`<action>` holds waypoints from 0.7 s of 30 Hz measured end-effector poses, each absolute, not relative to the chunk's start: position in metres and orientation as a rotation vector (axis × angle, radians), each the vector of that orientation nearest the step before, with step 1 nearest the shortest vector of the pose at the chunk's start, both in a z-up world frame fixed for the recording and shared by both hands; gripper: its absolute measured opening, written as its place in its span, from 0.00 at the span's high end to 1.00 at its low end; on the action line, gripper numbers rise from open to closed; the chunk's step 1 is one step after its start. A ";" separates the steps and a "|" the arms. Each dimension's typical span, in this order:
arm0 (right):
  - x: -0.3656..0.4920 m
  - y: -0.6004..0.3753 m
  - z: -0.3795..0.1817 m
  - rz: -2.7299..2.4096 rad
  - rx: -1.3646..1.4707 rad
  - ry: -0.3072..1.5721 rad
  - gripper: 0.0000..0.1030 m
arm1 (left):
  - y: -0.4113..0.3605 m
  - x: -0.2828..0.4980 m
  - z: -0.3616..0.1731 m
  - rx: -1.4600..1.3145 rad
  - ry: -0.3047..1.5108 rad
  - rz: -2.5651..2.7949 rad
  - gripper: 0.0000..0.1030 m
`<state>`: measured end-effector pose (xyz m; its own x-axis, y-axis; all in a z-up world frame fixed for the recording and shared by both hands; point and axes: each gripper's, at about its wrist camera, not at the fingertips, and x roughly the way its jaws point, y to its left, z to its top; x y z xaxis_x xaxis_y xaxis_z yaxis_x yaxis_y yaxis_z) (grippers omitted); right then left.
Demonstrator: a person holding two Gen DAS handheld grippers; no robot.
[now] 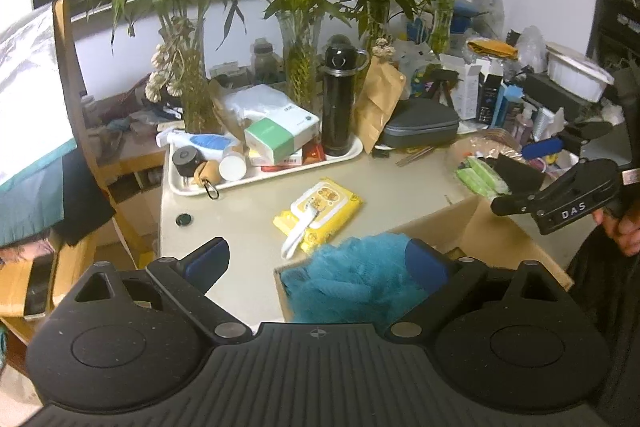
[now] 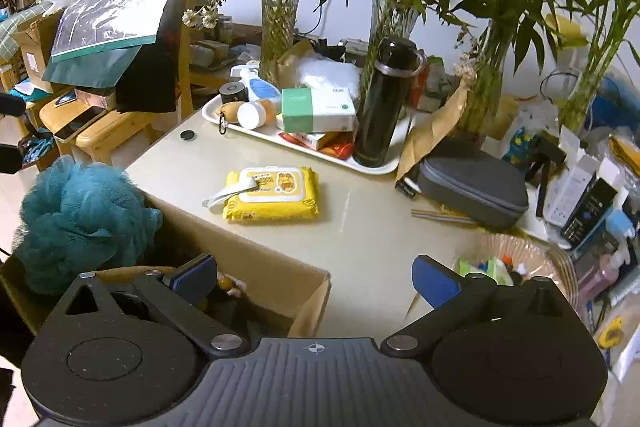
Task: Organize soft objects
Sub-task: 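Move both grippers from the box back to the yellow wipes packet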
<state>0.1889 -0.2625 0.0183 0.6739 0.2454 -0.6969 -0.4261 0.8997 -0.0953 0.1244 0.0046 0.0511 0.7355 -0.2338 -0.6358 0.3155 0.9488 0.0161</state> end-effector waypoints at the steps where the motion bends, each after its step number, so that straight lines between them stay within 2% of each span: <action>1: 0.191 -0.262 0.017 0.383 -0.264 0.738 0.00 | 0.005 0.127 0.050 0.129 0.682 -0.302 0.06; 9: 0.206 -0.263 0.006 0.372 -0.248 0.741 0.00 | 0.012 0.148 0.041 0.110 0.719 -0.310 0.06; 21: 0.240 -0.265 -0.006 0.408 -0.226 0.718 0.00 | 0.011 0.182 0.029 0.227 0.683 -0.348 0.06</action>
<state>0.2404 -0.2645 -0.0060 0.6797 0.2834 -0.6765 -0.4360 0.8978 -0.0619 0.1818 0.0108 0.0289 0.7217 -0.2383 -0.6499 0.3855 0.9182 0.0914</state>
